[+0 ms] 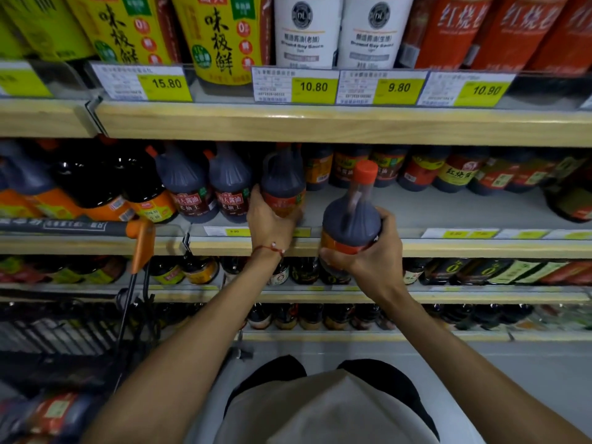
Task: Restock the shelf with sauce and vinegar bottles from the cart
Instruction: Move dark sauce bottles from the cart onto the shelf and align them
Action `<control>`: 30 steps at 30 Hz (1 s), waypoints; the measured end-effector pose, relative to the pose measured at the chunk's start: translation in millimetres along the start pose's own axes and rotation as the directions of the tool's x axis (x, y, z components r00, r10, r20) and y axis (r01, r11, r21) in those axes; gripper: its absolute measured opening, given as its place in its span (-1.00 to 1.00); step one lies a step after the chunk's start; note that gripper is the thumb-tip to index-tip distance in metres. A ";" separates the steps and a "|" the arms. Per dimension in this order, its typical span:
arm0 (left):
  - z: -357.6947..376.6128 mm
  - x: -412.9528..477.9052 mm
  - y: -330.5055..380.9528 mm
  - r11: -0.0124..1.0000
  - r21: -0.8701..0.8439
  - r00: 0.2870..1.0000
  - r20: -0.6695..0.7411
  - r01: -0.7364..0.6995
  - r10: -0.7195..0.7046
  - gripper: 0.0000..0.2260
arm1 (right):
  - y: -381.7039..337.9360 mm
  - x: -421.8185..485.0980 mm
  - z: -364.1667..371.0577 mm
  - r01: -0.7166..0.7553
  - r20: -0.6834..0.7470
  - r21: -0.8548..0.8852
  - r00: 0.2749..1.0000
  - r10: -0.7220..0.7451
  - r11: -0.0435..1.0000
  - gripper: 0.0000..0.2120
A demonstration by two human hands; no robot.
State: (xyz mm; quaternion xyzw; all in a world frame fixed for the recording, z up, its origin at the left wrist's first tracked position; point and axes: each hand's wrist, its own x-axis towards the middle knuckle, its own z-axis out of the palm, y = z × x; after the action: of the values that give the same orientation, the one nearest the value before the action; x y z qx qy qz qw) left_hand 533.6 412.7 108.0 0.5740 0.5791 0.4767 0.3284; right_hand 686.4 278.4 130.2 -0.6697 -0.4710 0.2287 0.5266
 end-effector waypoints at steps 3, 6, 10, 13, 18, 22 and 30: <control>-13.7 -32.5 0.3 0.992 -0.124 1.000 0.016 0.025 -0.023 -0.34 | -10.6 -6.6 -3.5 -0.060 0.027 0.045 0.998 0.059 0.997 -0.08; -28.2 -61.5 18.7 0.966 -0.219 0.961 0.267 0.134 -0.073 -0.52 | -20.7 -11.8 -8.5 -0.115 0.075 0.074 0.991 0.109 0.991 -0.12; -39.4 -81.9 38.6 0.955 -0.200 0.778 0.627 0.219 -0.047 -0.32 | -25.8 -8.8 -19.6 -0.189 0.182 0.089 0.968 0.171 0.978 -0.09; -40.7 -87.8 46.9 0.946 -0.195 0.754 0.653 0.260 -0.072 -0.26 | -23.4 -2.7 -33.8 -0.224 0.299 0.088 0.936 0.189 0.971 -0.11; -34.5 -97.4 56.7 0.936 -0.218 0.775 0.626 0.277 -0.083 -0.24 | -17.1 9.0 -64.9 -0.263 0.531 0.145 0.834 0.149 0.954 -0.32; -28.7 -97.5 61.9 0.961 -0.159 0.806 0.585 0.226 -0.093 -0.17 | -7.0 13.2 -74.0 -0.193 0.553 0.155 0.830 0.076 0.969 -0.42; -9.3 -82.7 67.8 0.996 -0.023 0.882 0.463 -0.083 0.084 -0.22 | -2.1 27.5 -71.4 -0.051 0.364 0.171 0.931 -0.015 0.984 -0.38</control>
State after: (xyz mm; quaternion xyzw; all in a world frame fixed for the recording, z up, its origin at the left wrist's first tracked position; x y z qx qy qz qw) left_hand 559.2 322.5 160.3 0.6953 0.4581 0.3402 0.4369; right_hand 755.3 267.4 161.7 -0.5706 -0.5319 0.3947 0.4855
